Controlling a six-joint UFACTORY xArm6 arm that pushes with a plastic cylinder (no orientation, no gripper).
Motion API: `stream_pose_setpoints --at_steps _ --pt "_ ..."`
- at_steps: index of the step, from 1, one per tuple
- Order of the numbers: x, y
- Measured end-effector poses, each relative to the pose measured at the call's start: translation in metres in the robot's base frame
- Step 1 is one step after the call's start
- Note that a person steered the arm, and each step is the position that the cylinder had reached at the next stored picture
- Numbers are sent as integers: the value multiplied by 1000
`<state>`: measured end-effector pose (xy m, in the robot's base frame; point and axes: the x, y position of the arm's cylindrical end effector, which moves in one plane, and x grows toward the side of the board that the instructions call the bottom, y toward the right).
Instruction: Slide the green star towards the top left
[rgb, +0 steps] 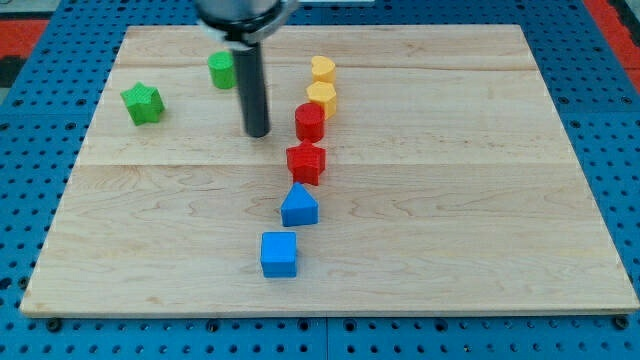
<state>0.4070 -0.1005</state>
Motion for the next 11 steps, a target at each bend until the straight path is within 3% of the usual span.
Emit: stream_pose_setpoints --at_steps 1,2,3,5,6,8,10,11 --pt "12 -79" --pt "-10 -149" --pt "-40 -142" --pt "-78 -51" --pt "-106 -41" --pt "-115 -84" --pt "-144 -10" --pt "-150 -45"
